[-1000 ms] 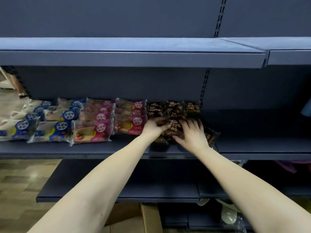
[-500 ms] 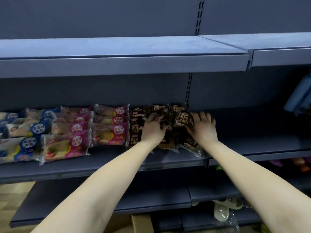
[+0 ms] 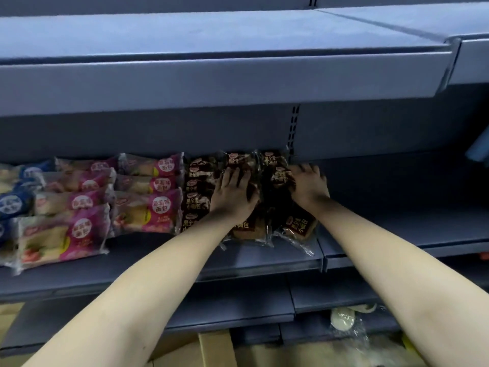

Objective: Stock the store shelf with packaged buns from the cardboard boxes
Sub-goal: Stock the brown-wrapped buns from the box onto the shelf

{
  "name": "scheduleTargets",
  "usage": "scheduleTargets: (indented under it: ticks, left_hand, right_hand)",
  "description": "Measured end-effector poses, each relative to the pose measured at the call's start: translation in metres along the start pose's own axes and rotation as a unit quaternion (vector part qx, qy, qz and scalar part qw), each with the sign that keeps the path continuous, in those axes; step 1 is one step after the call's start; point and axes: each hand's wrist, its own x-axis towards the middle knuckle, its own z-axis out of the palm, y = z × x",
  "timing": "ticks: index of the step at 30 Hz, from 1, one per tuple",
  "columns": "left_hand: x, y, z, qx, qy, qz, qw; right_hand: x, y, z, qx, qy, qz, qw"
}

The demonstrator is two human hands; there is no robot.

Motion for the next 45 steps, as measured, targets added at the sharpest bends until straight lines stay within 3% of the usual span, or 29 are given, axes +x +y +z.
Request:
scheduleTargets:
  ticks: [5, 15, 19, 26, 30, 35, 45]
  left_hand:
    - [0.002, -0.001, 0.004, -0.003, 0.003, -0.004, 1.000]
    - [0.004, -0.007, 0.001, -0.032, -0.033, 0.016, 0.999]
    - [-0.002, -0.010, -0.009, -0.065, -0.009, 0.026, 0.998]
    - [-0.025, 0.020, -0.028, -0.017, 0.046, 0.139, 0.989]
    - [-0.034, 0.054, -0.033, 0.016, 0.008, 0.181, 0.983]
    - [-0.054, 0.094, -0.012, 0.035, -0.095, 0.193, 0.976]
    - [-0.081, 0.120, 0.006, 0.024, -0.101, 0.229, 0.968]
  right_hand:
    - [0.011, -0.004, 0.003, 0.021, -0.006, -0.076, 0.997]
    - [0.003, -0.028, 0.003, -0.012, -0.006, 0.003, 1.000]
    - [-0.012, -0.015, -0.012, -0.030, 0.020, 0.012, 0.999]
    - [-0.048, 0.005, -0.044, -0.059, 0.016, 0.061, 0.996]
    - [-0.073, 0.012, -0.052, -0.070, 0.027, 0.073, 0.995]
    - [-0.116, 0.023, -0.046, -0.086, 0.037, 0.082, 0.992]
    - [-0.166, 0.039, -0.041, -0.073, 0.079, 0.021, 0.994]
